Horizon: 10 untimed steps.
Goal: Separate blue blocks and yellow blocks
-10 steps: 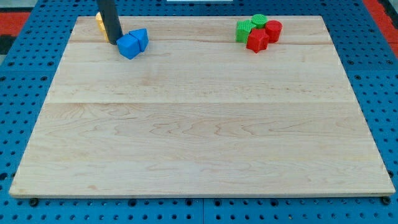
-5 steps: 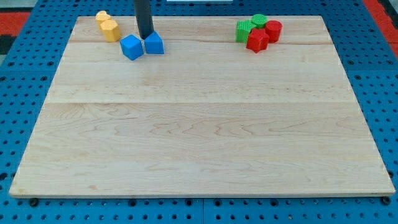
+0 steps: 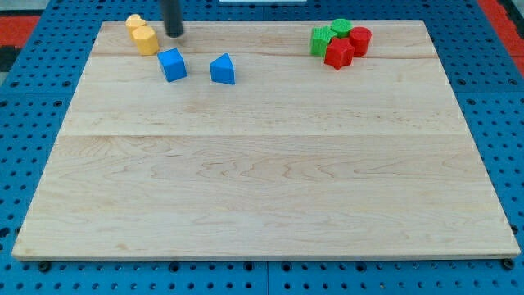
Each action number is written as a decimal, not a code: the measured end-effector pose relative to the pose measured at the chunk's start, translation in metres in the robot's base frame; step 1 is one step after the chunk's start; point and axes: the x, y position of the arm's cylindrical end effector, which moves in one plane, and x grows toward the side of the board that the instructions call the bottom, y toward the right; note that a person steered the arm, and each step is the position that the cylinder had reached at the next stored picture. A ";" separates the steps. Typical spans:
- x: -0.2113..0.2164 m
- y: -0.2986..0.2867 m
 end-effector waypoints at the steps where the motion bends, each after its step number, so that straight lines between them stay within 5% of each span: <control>1: 0.024 -0.046; 4: 0.075 -0.021; 5: 0.074 0.033; 8: 0.097 -0.102; 10: 0.093 -0.062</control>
